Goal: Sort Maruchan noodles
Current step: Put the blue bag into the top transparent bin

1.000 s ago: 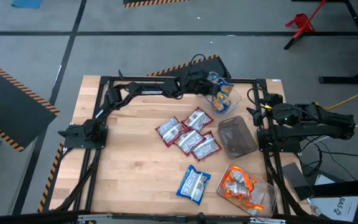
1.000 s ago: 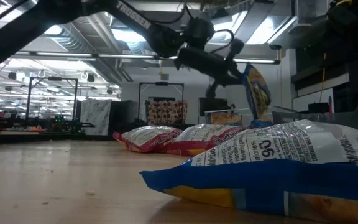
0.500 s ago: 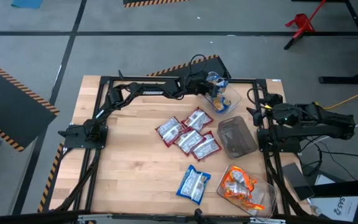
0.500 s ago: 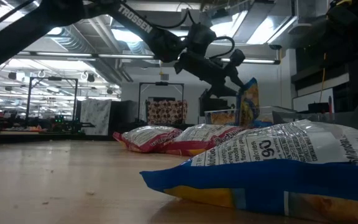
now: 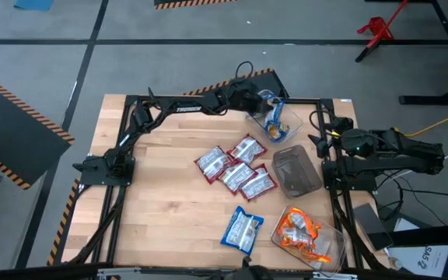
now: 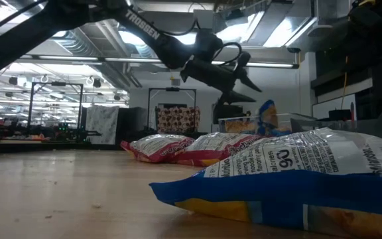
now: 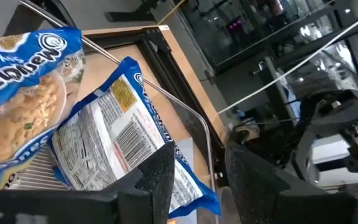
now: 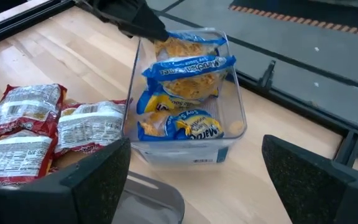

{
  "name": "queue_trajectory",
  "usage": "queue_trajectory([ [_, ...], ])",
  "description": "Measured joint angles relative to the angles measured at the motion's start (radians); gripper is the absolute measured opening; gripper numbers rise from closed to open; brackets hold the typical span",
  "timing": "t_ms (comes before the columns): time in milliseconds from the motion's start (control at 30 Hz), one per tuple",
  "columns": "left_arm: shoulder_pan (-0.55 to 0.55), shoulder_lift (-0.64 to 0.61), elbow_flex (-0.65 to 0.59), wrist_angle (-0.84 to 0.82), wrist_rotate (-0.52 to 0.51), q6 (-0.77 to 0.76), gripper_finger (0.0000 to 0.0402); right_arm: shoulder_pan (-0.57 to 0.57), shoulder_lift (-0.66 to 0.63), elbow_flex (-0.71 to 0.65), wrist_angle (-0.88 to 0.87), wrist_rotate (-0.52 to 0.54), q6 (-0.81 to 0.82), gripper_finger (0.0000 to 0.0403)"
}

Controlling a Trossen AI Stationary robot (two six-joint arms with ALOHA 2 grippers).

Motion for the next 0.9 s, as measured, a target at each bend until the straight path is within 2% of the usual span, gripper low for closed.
queue_trajectory([
  [233, 0.026, 0.000, 0.000, 0.006, 0.066, -0.049, 0.0136, 0.000, 0.019, 0.000, 0.195, -0.054, -0.167, 0.0351],
  [367, 0.040, -0.020, 0.000, 0.004, 0.133, -0.049, 0.0133, 0.000, 0.086, 0.000, 0.321, -0.022, -0.255, 0.0351],
  [533, 0.054, -0.084, 0.001, 0.013, 0.163, -0.042, 0.0132, 0.000, 0.242, 0.000, 0.384, 0.095, -0.317, 0.0351],
  [633, 0.062, -0.140, 0.000, 0.002, 0.170, -0.017, 0.0132, 0.000, 0.377, 0.000, 0.386, 0.268, -0.246, 0.0351],
  [700, 0.063, -0.183, 0.000, 0.005, 0.170, 0.000, 0.0132, -0.013, 0.457, 0.000, 0.380, 0.333, -0.199, 0.0351],
  [767, 0.062, -0.225, 0.000, 0.003, 0.169, 0.018, 0.0132, -0.051, 0.536, -0.001, 0.410, 0.339, -0.191, 0.0351],
  [900, 0.052, -0.304, 0.000, 0.002, 0.163, 0.049, 0.0132, -0.165, 0.687, -0.001, 0.508, 0.255, -0.191, 0.0351],
])
